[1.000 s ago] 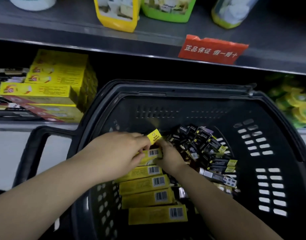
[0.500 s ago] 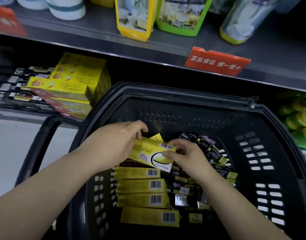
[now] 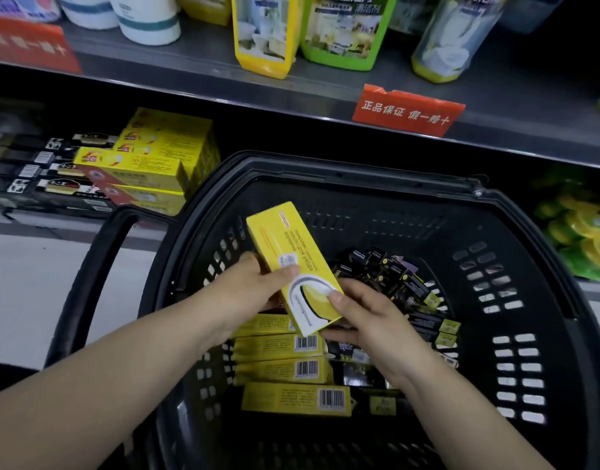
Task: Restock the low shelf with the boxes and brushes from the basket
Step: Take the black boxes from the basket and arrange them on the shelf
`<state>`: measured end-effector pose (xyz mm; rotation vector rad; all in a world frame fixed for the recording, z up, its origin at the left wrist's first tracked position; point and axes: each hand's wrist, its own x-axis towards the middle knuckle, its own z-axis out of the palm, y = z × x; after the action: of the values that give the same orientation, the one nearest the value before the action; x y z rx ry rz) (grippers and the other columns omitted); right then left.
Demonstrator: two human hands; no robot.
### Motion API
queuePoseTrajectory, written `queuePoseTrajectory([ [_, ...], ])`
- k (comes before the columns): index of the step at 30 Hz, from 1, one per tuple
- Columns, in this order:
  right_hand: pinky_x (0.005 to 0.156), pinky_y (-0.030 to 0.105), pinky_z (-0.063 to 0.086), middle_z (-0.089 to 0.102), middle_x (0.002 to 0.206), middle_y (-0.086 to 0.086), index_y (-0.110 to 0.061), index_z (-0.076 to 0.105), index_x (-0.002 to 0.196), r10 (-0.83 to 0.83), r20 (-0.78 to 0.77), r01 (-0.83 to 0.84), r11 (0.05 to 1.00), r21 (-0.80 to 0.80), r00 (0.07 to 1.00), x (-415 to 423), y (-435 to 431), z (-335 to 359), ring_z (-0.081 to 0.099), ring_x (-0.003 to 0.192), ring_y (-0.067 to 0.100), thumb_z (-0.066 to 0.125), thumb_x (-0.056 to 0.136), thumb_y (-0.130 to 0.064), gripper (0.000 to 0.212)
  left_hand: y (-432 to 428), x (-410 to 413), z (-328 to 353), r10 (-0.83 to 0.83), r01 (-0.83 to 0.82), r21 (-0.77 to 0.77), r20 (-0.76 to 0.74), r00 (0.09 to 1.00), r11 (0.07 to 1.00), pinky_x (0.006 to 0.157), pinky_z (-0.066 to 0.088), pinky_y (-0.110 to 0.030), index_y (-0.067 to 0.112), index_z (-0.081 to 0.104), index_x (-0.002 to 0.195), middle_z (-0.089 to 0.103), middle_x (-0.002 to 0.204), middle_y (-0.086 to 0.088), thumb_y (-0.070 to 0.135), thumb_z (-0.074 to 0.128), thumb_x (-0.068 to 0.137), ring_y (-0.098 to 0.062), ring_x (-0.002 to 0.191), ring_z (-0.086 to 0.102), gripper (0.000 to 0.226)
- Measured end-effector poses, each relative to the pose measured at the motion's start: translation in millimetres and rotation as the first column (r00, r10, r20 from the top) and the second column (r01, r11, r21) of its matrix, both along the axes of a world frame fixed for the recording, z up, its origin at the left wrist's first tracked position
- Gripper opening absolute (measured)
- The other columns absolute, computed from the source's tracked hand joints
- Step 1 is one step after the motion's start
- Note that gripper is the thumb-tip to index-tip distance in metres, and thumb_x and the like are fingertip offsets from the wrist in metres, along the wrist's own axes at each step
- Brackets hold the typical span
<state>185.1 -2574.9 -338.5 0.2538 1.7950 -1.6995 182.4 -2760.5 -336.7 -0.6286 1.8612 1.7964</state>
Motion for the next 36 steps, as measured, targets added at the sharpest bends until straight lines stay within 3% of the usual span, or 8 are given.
queuePoseTrajectory([
  [5, 0.077, 0.012, 0.049, 0.068, 0.108, -0.002, -0.017, 0.060, 0.121, 0.226, -0.194, -0.186, 0.961, 0.203, 0.955, -9, -7, -1, 0.066, 0.092, 0.006, 0.036, 0.100, -0.034, 0.036, -4, 0, 16, 0.157, -0.152, 0.069, -0.072, 0.985, 0.986, 0.076, 0.054, -0.033, 0.016, 0.055, 0.119, 0.070, 0.109, -0.001, 0.024, 0.060, 0.089, -0.017, 0.094, 0.067, 0.032],
  [9, 0.086, 0.031, 0.046, 0.066, 0.105, 0.002, -0.017, 0.060, 0.115, 0.419, -0.306, -0.212, 0.821, 0.531, 0.855, -19, 1, -9, 0.060, 0.099, 0.018, 0.036, 0.101, -0.033, 0.032, -11, 9, 33, 0.138, -0.141, -0.005, -0.163, 0.977, 0.990, 0.072, 0.052, -0.027, 0.026, 0.054, 0.119, 0.071, 0.104, 0.007, 0.030, 0.060, 0.089, -0.011, 0.091, 0.069, 0.032],
  [13, 0.076, 0.033, 0.050, 0.067, 0.105, 0.001, -0.021, 0.060, 0.115, 0.553, -0.275, -0.270, 0.708, 0.652, 0.786, -19, 1, -14, 0.060, 0.090, 0.018, 0.046, 0.096, -0.030, 0.025, -23, 34, 41, 0.078, -0.099, -0.104, -0.185, 0.980, 0.990, 0.092, 0.049, -0.044, 0.031, 0.057, 0.111, 0.070, 0.105, 0.006, 0.038, 0.061, 0.085, -0.019, 0.102, 0.065, 0.027],
  [17, 0.059, 0.020, 0.042, 0.062, 0.109, -0.004, -0.021, 0.058, 0.119, 0.660, -0.147, -0.418, 0.615, 0.669, 0.736, -14, -1, -27, 0.055, 0.080, 0.009, 0.053, 0.093, -0.033, 0.029, -24, 53, 29, 0.080, -0.095, -0.102, -0.146, 0.986, 0.990, 0.093, 0.049, -0.046, 0.030, 0.057, 0.109, 0.071, 0.103, 0.004, 0.036, 0.062, 0.084, -0.019, 0.099, 0.066, 0.026],
  [20, 0.087, 0.031, 0.050, 0.059, 0.124, 0.002, -0.018, 0.052, 0.128, 0.727, 0.056, -0.550, 0.465, 0.693, 0.685, -7, 3, -39, 0.058, 0.104, 0.019, 0.056, 0.092, -0.032, 0.039, -23, 56, 24, 0.055, -0.066, -0.092, -0.117, 0.992, 0.994, 0.089, 0.050, -0.044, 0.030, 0.057, 0.109, 0.072, 0.101, 0.004, 0.034, 0.062, 0.087, -0.021, 0.097, 0.067, 0.023],
  [25, 0.089, 0.033, 0.046, 0.058, 0.123, 0.004, -0.017, 0.055, 0.124, 0.710, 0.245, -0.639, 0.359, 0.681, 0.660, -6, 13, -48, 0.056, 0.106, 0.021, 0.057, 0.092, -0.034, 0.037, -18, 42, 21, 0.037, -0.053, -0.135, -0.117, 0.993, 0.989, 0.081, 0.048, -0.035, 0.031, 0.051, 0.109, 0.066, 0.103, 0.005, 0.034, 0.060, 0.088, -0.018, 0.098, 0.062, 0.023],
  [31, 0.082, 0.029, 0.044, 0.053, 0.132, 0.007, -0.017, 0.045, 0.136, 0.611, 0.227, -0.558, 0.429, 0.710, 0.759, -15, 19, -49, 0.054, 0.112, 0.024, 0.061, 0.089, -0.028, 0.051, 17, 21, 9, -0.132, 0.098, -0.285, -0.101, 0.986, 0.953, 0.068, 0.046, -0.030, 0.027, 0.040, 0.107, 0.060, 0.092, 0.005, 0.035, 0.057, 0.090, -0.013, 0.083, 0.058, 0.026],
  [36, 0.095, 0.034, 0.044, 0.034, 0.146, 0.012, -0.018, 0.031, 0.145, 0.534, 0.253, -0.466, 0.313, 0.827, 0.807, -25, 41, -56, 0.045, 0.125, 0.030, 0.061, 0.089, -0.024, 0.064, 34, 15, -10, -0.163, 0.168, -0.305, 0.041, 0.986, 0.937, 0.073, 0.047, -0.034, 0.016, 0.038, 0.120, 0.057, 0.094, -0.003, 0.030, 0.055, 0.092, -0.022, 0.086, 0.058, 0.035],
])
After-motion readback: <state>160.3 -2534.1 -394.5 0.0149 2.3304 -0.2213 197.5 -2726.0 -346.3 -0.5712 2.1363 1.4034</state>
